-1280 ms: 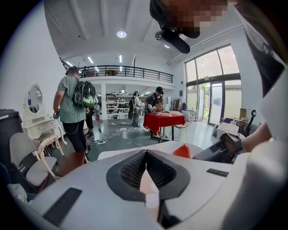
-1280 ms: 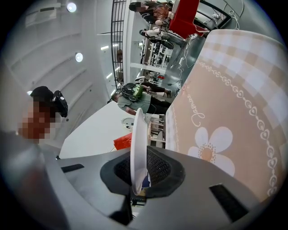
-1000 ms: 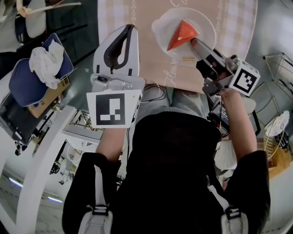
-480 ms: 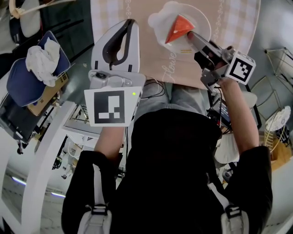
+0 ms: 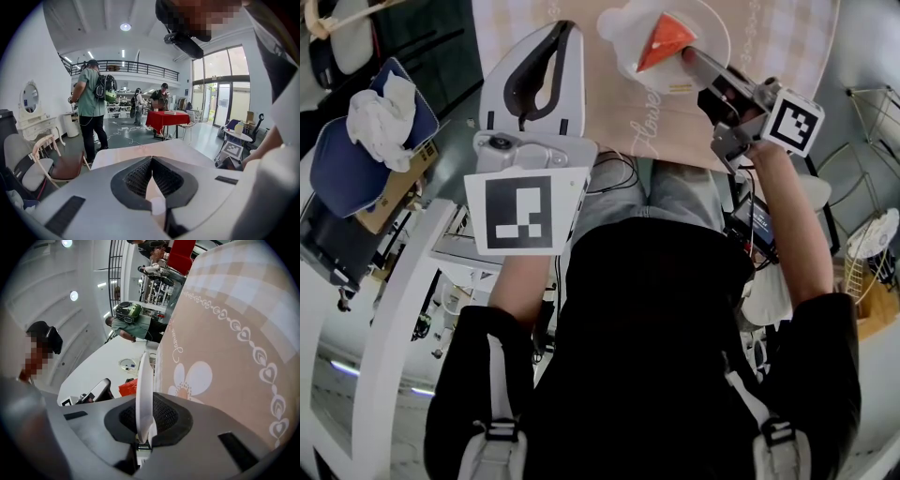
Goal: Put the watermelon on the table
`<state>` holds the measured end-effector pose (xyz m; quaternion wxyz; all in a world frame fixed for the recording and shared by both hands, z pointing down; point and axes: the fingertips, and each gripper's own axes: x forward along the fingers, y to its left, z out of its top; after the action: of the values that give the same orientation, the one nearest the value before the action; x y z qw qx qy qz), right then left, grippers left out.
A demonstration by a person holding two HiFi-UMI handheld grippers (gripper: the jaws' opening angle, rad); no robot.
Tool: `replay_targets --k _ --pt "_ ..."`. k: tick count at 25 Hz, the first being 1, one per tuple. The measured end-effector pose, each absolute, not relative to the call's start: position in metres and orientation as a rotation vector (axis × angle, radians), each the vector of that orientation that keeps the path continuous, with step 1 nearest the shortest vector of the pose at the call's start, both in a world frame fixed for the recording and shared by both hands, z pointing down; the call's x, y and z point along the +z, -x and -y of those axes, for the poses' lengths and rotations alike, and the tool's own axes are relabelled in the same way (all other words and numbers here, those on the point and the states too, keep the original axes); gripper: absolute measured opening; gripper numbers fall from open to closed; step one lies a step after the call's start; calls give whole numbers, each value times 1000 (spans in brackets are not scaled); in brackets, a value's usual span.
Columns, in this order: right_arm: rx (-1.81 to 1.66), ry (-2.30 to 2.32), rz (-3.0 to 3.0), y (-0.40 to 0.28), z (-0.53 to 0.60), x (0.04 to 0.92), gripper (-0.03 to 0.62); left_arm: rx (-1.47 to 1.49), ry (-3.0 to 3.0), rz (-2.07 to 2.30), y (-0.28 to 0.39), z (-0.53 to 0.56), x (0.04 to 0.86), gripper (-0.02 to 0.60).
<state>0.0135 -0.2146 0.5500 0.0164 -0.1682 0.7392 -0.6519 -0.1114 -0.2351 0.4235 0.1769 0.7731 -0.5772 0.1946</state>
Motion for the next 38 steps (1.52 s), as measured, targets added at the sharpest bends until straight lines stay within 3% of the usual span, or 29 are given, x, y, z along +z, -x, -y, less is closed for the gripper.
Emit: replay_targets --k 38 --pt "-2271 702 -2138 -2 207 610 20 537 -2157 1593 131 241 440 11"
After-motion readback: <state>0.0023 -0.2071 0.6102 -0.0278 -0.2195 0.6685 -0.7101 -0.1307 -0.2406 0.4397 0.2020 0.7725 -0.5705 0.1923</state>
